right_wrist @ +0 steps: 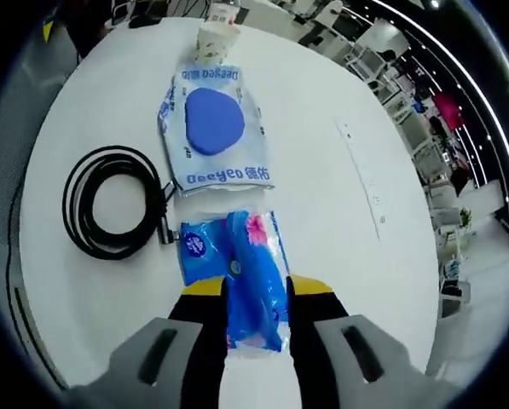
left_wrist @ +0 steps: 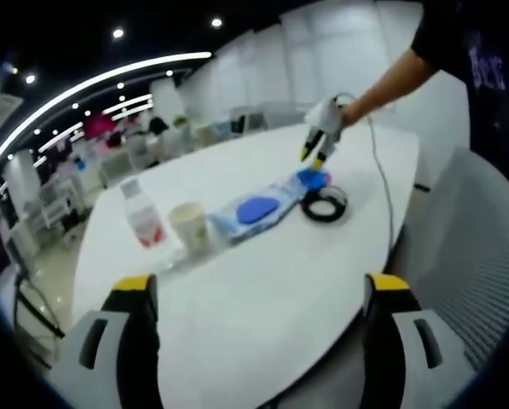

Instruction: Arrange the tabletop items into an orderly group along one side of the table until the central work area is clear of visible clutter.

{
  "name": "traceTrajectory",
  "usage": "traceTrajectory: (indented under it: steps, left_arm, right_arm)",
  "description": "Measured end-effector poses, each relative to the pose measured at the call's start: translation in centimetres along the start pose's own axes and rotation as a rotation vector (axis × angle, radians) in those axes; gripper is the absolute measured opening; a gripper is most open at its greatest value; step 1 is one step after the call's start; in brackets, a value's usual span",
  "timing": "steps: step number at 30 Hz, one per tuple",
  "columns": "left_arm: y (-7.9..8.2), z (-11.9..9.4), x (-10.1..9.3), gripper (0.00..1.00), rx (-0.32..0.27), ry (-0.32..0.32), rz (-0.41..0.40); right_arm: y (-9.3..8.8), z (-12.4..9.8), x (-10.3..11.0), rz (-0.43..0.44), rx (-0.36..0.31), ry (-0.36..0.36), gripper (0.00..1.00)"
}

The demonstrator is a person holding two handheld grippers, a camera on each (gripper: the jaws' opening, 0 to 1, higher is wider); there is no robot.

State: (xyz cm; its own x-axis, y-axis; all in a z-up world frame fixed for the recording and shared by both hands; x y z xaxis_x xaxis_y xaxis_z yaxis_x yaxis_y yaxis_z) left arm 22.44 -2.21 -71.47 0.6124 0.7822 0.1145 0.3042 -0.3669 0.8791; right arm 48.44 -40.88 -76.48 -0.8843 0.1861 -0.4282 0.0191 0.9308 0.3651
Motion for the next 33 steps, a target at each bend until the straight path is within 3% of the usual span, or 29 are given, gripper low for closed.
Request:
traceTrajectory:
  steps: [2, 16, 22, 30, 33]
  left_arm:
    - [0.0, 0.0, 0.0, 0.97, 0.002, -0.003, -0.002]
    - [0.1, -0.1, -0.2, 0.97, -0.007, -0.019, -0.017]
    - [0.1, -0.2, -0.4, 0.97, -0.007, -0.027, -0.018]
    - [0.1, -0.2, -0.5, 0.99, -0.019, -0.033, -0.022]
    - [0.1, -0.3, -0.3, 0.99, -0.03, -0.02, -0.043]
  right_arm:
    - [-0.3, -0.8, 0.6, 0.027, -0.012, -0.005, 0.37]
    - [-1.2, -8.0, 6.6, 0.439, -0.182, -0.186, 0.57]
    - [-0.9, -10.2, 10.3, 0.542, -0.223, -0.222, 0.69]
    - [0.0, -12.8, 13.5, 0.628, -0.303, -0.312, 0.85]
    - [0.1, -13.6, 14.4, 0.662, -0.335, -0.344, 0.96]
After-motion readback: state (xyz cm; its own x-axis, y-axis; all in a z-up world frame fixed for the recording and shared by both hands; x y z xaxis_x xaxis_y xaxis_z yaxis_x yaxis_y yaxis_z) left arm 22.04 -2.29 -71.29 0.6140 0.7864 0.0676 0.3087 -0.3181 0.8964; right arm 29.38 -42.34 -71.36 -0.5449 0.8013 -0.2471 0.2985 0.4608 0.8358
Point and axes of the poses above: the point that each gripper's makers call its tool centre point, and the gripper's own axes: z roughly forward along the fingers, x roughly to its left, y roughly out of its top, the point moved 7 cm from there along -z, roughly backward along the fingers, and after that the axes turned 1 degree about -y, right-handed, at the moved point
